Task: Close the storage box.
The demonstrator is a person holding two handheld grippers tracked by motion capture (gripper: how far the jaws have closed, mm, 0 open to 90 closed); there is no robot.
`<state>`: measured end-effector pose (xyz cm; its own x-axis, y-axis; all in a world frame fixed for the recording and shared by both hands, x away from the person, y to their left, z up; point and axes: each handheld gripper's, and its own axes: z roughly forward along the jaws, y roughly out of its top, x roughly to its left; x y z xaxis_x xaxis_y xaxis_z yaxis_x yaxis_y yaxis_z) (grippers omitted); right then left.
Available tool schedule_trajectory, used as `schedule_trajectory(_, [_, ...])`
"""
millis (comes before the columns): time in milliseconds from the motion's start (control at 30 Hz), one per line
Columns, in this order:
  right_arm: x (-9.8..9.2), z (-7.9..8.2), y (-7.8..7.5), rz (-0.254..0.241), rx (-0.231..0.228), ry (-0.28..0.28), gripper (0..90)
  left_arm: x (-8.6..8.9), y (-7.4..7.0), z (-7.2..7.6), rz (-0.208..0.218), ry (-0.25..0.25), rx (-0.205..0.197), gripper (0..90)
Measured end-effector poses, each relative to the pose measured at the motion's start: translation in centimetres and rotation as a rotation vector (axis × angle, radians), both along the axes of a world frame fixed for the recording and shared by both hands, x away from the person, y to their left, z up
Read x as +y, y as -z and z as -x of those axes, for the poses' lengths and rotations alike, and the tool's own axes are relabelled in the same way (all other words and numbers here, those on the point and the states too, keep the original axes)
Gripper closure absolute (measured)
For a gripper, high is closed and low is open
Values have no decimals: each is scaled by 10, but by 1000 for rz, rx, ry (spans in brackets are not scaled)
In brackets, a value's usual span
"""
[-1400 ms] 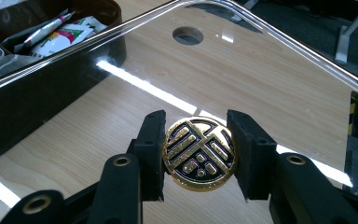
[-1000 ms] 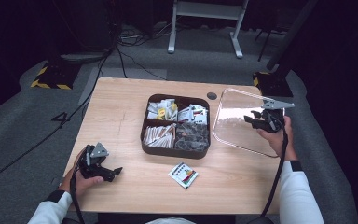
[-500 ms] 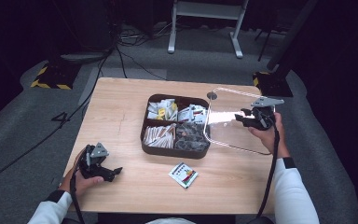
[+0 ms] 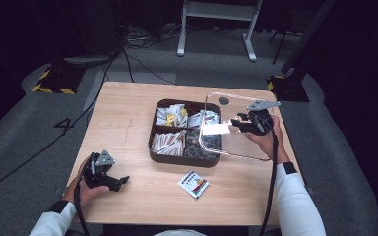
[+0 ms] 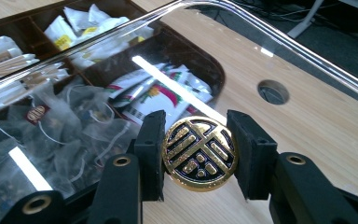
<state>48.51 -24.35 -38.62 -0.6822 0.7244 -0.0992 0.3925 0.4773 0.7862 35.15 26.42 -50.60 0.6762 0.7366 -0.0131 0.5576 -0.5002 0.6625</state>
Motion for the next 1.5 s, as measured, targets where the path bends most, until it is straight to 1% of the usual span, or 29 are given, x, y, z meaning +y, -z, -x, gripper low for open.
schedule_trajectory(200, [17,-2,2,-10,5,-22,597,0,0,0,0,0,0,5])
schedule_trajectory(467, [41,-4,7,-5,17,-47,597,0,0,0,1,0,1,5])
schedule_trajectory(633, [58,-6,10,-11,25,-67,597,0,0,0,0,0,0,5])
schedule_trajectory(900, [86,-8,15,-4,38,-100,597,0,0,0,1,0,1,5])
schedule_trajectory(967, [91,-9,16,2,37,-109,597,0,0,0,1,0,1,5])
schedule_trajectory(1067, [98,-10,18,-4,43,-117,597,0,0,0,1,0,1,5])
schedule_trajectory(1500, [118,-16,27,-2,61,-119,597,0,0,0,0,0,1,5])
